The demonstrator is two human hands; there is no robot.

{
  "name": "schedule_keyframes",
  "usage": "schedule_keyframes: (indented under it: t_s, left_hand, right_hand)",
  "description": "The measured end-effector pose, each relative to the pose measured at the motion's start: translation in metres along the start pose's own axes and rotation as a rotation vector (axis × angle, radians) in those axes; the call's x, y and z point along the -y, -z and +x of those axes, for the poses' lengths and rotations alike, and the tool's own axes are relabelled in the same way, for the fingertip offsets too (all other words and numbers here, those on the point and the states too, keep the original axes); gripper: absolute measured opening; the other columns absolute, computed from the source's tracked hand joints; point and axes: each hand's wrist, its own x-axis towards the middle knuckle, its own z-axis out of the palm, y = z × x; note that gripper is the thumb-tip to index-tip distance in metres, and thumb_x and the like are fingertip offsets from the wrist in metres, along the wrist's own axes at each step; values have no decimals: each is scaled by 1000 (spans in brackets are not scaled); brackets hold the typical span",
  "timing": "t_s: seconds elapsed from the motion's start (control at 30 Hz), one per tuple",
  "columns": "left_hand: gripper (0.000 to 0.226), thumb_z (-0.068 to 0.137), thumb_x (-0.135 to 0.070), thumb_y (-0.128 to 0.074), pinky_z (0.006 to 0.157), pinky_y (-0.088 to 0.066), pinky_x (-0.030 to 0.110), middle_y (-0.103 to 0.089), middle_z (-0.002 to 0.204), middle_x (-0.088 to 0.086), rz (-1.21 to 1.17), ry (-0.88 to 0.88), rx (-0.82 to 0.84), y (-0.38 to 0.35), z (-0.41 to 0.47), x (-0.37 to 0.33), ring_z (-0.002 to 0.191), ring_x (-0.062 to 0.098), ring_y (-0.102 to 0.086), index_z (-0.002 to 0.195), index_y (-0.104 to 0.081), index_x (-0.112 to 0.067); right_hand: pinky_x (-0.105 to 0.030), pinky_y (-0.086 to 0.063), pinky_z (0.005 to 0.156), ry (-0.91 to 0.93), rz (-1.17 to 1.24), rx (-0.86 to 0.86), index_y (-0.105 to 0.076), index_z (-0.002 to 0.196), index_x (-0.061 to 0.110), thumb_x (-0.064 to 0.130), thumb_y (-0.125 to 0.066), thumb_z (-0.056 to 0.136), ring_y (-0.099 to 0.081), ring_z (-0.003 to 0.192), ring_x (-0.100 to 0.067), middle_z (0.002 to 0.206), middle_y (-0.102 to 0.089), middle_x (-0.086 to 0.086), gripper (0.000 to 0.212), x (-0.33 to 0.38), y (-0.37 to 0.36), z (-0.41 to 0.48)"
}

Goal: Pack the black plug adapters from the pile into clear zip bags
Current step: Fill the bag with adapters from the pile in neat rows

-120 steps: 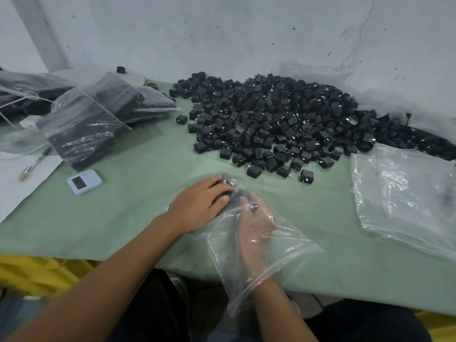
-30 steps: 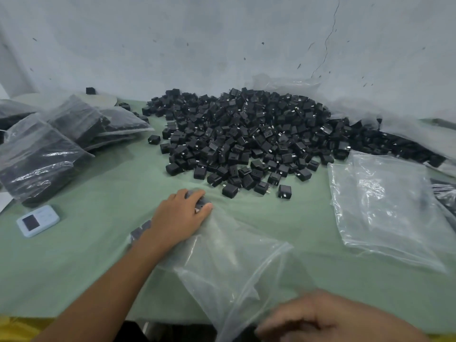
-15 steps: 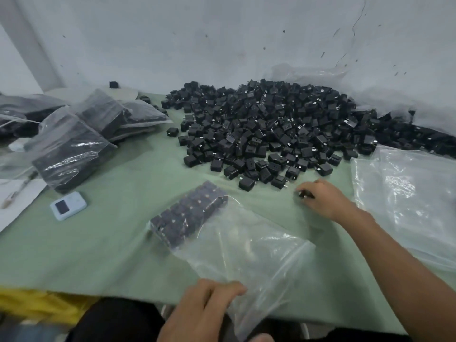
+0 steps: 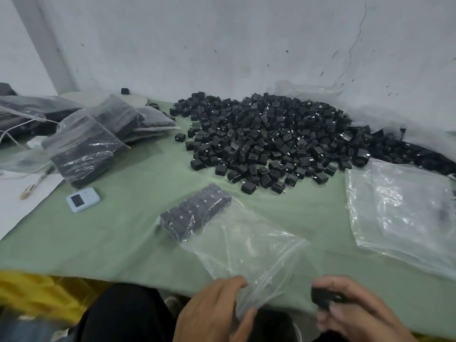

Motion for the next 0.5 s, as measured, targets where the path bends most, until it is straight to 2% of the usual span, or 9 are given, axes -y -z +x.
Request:
schedule_keyframes:
  t_s: [0.07,0.13,0.2,0.27,0.33,0.43,0.5]
  left_hand:
    - [34,67,-42,-66,56,-47,17,-58,69,-18,-1,-23,-9,-5,-2,4,60,5,-60,101,-60,-40]
    - [34,64,-31,-70,56,-46,17,-56,65,-17,-27,-14,1,-7,-1,4,58,6,-59,96,-62,-39]
    - [30,66,-29,-63,53,-46,18,-54,63,-15,-43,-18,-28,-11,-1,6,58,6,-58,94,-60,-38]
    - [32,66,-31,-56,52,-43,15,-53,62,-15,-96,23,-35,-8,0,1,57,3,-57,97,-55,-39]
    - [36,64,-28,-55,58,-38,9,-53,61,-15,-134,23,-59,-10,0,-2,57,0,-55,98,-56,-40]
    - [47,58,-16,-65,66,-37,2,-56,70,-15,-160,-47,-84,-9,1,-9,62,-2,-55,100,-61,-38]
    - [52,54,-8,-69,66,-43,5,-56,79,-15,-147,-133,-134,-6,4,-6,64,-1,-55,98,-67,-35]
  right_hand:
    - [-31,-58,64,-76,-10,19,-79,95,7,-17,-58,80,-69,77,-40,86,-67,-35,35,-16,-19,3]
    - [-33,-57,61,-76,-4,-29,-80,92,7,-17,-56,87,-69,72,-37,82,-69,-31,35,-25,-39,11]
    - [-32,-59,59,-55,35,-90,-80,91,8,-17,-59,86,-70,70,-34,81,-71,-26,33,-32,-54,22]
    - [-32,-60,66,-38,60,-88,-79,94,10,-20,-62,82,-72,75,-32,86,-74,-24,36,-33,-65,33]
    - [-32,-61,65,-43,130,-105,-77,95,5,-24,-57,84,-71,73,-31,88,-73,-22,37,-34,-71,45]
    - [-30,-56,56,-3,70,-93,-74,100,7,-9,-58,92,-67,64,-27,84,-71,-19,25,-31,-82,62]
    - [-28,-55,57,51,-68,-71,-70,105,13,2,-63,93,-70,68,-23,85,-75,-11,18,-31,-87,71]
